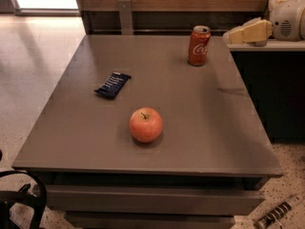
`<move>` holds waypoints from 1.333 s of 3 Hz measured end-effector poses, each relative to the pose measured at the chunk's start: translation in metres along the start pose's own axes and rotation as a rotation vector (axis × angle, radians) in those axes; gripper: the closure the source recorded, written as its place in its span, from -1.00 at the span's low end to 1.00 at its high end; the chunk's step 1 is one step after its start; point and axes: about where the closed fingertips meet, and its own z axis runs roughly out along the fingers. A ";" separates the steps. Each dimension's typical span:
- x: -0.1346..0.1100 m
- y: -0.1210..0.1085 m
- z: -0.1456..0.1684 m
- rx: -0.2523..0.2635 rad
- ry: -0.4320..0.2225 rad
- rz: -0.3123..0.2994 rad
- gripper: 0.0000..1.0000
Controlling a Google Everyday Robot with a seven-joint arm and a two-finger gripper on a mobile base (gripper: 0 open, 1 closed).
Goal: Move coke can near apple
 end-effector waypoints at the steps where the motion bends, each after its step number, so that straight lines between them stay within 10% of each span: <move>1: 0.003 -0.010 0.041 -0.019 -0.078 0.015 -1.00; 4: 0.023 -0.007 0.132 -0.090 -0.105 0.046 -1.00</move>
Offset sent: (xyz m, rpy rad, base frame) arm 0.0921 0.0268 -0.0415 0.1256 -0.0778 0.0596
